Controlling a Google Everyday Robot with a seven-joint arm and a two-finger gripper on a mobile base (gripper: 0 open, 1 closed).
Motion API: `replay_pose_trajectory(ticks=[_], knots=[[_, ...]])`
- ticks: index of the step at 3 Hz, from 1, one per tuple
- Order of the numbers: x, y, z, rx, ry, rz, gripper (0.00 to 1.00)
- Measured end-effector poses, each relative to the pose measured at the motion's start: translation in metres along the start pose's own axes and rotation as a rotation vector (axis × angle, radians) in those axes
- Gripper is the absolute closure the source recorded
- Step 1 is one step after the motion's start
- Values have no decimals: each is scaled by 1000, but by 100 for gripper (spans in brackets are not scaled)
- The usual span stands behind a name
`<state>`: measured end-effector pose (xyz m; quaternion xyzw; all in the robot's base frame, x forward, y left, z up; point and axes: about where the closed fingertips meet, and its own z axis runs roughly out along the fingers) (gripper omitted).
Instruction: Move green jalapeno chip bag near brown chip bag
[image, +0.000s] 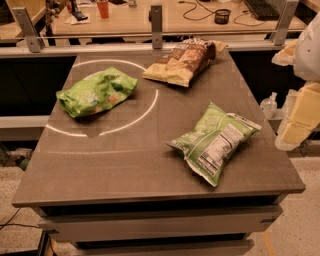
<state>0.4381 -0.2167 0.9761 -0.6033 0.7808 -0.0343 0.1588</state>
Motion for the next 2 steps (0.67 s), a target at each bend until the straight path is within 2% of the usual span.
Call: replay_pose_trajectory(ticks=[2], knots=[[-2,-3,-3,17,-14,-18,0]])
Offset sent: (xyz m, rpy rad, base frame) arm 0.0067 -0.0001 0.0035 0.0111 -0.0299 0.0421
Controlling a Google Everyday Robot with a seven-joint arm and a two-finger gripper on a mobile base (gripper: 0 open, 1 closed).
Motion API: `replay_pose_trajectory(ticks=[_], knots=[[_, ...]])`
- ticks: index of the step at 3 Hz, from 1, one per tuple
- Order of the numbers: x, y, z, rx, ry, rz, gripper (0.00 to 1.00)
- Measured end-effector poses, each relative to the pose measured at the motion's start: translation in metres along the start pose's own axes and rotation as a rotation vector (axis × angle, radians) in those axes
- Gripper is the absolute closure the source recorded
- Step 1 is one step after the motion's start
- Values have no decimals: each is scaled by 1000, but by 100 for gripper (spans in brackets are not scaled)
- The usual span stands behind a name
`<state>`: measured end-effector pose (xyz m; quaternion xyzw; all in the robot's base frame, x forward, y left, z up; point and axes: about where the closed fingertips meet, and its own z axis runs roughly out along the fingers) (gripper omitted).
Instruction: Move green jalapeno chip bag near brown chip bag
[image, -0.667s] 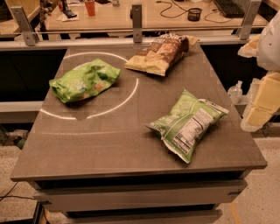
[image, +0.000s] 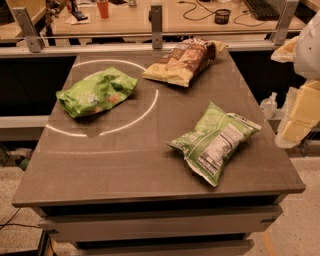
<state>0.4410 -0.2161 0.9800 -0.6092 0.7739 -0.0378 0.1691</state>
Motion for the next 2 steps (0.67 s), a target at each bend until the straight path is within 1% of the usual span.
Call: replay_pose_trajectory(ticks=[1,2], knots=[[-1,-6,2,1,-38,-28,0],[-9,-11,21,-39,-87,-167,0]])
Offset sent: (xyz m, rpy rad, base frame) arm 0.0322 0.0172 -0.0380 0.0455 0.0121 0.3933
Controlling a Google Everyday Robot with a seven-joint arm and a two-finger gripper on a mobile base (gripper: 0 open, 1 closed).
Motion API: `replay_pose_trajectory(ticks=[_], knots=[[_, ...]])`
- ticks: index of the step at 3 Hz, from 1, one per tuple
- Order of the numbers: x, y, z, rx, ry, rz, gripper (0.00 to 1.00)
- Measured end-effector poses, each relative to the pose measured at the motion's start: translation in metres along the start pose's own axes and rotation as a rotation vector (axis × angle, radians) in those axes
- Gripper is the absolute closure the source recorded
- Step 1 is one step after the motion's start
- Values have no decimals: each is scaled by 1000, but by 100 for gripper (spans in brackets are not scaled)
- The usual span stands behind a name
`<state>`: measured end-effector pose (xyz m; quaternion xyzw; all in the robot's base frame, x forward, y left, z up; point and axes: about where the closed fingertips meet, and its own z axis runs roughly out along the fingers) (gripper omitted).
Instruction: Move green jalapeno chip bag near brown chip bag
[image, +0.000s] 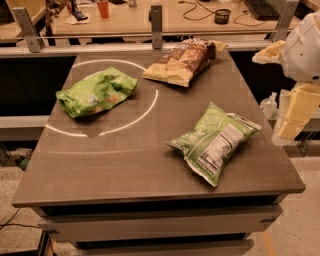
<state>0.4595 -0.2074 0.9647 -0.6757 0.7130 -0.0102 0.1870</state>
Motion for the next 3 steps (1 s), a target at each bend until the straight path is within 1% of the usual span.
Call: replay_pose_trajectory(ticks=[1,2,3], knots=[[-11,-5,30,-39,-4,-162,0],[-25,-2,61,-89,12,-293,0],[-32,-1,87,-128,12,-351,0]])
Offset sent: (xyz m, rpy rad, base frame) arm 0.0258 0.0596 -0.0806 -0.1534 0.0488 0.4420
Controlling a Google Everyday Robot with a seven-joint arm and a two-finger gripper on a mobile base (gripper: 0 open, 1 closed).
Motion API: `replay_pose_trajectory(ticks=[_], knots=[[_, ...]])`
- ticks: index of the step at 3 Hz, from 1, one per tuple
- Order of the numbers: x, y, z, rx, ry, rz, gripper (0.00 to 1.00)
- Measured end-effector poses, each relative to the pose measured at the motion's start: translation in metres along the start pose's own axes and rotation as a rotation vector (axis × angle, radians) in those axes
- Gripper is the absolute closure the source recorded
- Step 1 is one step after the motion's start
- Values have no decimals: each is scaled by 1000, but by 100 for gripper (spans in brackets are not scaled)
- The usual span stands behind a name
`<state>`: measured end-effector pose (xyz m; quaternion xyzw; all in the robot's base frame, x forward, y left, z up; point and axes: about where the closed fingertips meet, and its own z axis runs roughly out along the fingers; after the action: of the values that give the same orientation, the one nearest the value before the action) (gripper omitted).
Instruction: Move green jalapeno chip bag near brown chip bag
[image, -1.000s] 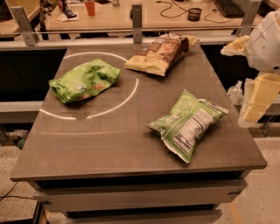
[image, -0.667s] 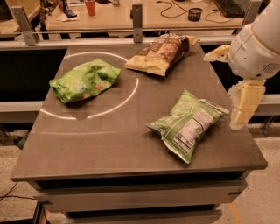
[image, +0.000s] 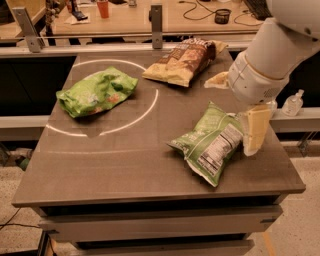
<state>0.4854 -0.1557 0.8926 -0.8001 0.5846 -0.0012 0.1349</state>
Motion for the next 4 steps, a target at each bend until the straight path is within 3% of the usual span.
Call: replay_pose_trajectory(ticks=[2,4], knots=[[4,-5,33,-50,-25,-25,0],[12,0,41,-67,-50,-25,41]])
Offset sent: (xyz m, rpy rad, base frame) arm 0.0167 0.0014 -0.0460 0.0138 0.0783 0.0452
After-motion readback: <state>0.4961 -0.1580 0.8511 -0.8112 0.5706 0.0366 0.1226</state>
